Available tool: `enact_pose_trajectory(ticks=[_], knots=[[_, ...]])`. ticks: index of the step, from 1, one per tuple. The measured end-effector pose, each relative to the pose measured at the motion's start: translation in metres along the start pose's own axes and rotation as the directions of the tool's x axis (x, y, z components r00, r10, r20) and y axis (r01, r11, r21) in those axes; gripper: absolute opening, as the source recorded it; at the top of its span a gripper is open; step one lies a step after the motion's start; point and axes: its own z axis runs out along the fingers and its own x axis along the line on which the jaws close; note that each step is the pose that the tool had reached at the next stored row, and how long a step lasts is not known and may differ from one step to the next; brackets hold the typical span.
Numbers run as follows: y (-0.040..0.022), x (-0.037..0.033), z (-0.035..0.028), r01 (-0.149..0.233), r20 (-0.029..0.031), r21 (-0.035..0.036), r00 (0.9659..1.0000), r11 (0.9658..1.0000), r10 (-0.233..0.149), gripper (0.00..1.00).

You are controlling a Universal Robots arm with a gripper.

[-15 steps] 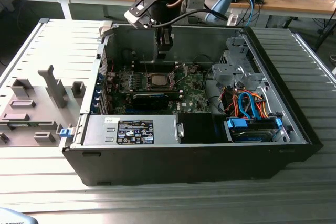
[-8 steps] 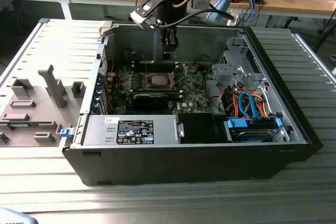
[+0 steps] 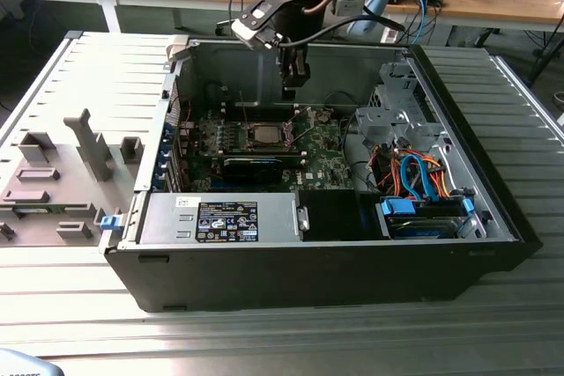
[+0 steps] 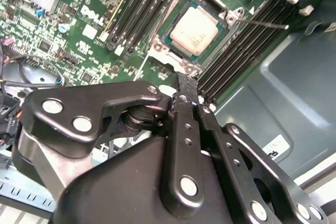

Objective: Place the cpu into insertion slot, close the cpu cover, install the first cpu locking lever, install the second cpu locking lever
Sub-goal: 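Close the cpu cover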

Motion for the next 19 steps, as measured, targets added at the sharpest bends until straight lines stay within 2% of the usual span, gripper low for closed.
enact_pose_trajectory(ticks=[2, 10, 19], knots=[[0.0052, -0.0006, 0.0001, 0.0, -0.0001, 0.0001, 1.0, 1.0, 0.0, 0.11], [0.0147, -0.0018, 0.0006, 0.0, 0.0001, 0.0003, 1.0, 1.0, 0.0, 0.11], [0.0212, -0.0025, 0.0011, 0.0, 0.0, 0.0003, 1.0, 1.0, 0.0, 0.11]])
